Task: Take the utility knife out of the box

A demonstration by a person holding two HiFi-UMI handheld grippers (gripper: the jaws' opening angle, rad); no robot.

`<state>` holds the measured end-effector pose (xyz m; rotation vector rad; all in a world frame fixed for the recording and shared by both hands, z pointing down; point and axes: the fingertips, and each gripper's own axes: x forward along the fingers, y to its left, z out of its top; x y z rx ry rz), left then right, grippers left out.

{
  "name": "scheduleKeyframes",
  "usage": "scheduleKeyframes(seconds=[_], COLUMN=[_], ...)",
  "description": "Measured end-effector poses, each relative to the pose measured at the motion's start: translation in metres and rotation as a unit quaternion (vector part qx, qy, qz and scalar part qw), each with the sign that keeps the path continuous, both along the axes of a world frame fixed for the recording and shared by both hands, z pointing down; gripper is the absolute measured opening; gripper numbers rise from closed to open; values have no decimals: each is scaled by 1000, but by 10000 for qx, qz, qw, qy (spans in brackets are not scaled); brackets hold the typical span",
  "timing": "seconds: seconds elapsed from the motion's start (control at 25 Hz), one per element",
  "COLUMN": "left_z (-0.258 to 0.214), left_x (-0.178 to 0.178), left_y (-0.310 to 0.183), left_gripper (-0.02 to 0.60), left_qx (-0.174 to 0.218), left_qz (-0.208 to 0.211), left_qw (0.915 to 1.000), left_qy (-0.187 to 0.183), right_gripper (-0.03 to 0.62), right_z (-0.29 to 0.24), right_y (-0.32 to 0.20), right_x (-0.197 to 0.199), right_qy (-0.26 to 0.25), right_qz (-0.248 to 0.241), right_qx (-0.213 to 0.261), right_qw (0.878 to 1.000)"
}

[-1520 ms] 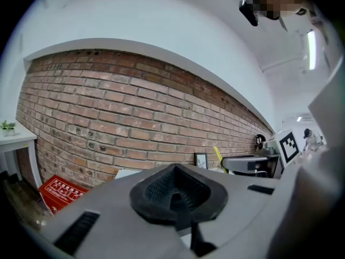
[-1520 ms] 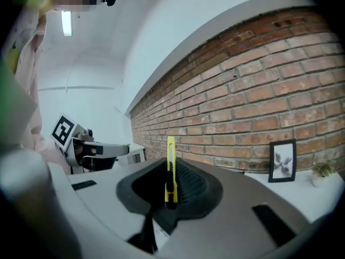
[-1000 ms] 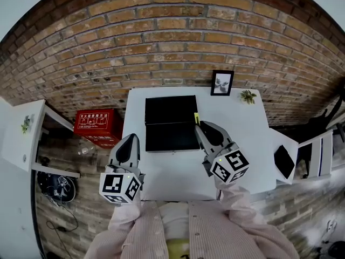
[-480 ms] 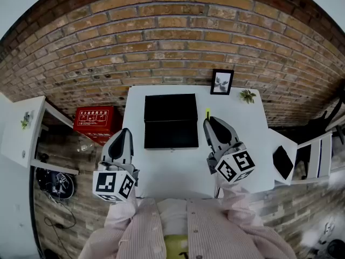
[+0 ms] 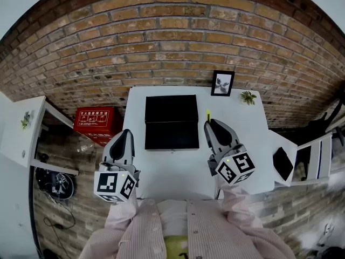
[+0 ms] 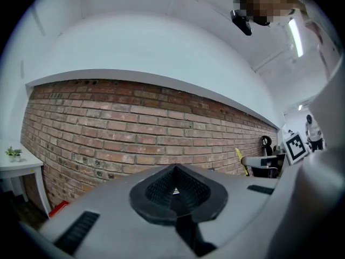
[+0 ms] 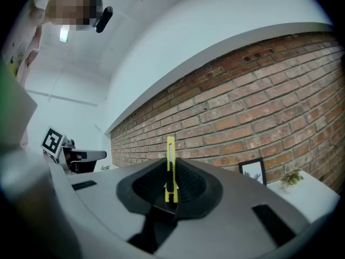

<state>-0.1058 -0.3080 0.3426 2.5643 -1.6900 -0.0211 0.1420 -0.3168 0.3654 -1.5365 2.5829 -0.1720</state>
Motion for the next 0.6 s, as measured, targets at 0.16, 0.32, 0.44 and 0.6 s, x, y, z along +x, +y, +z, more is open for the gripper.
scheduleKeyframes(seconds=[0.16,0.32,0.44,0.6], left_z=[2,4,5,6], left_x=[0,1,2,3], left_y=[-1,-1,-1,-3], left_gripper=[-8,-8,-8,-8], left_qx=[-63,-113,-134,-148], left_qz=[9,-1,-10,-1], left_qw=[10000,9999,9999,9999], left_qy=[35,1,-24,-49], right_gripper=[52,52,52,51], right_z=[0,1,2,5], right_y=[-1,-1,0,-1], right_x=[0,2,2,1], right_qy=[32,54,128,297], right_qz=[21,54,60,66], right_qx=[-7,-27,-36,-44], right_qw=[10000,10000,9999,9995])
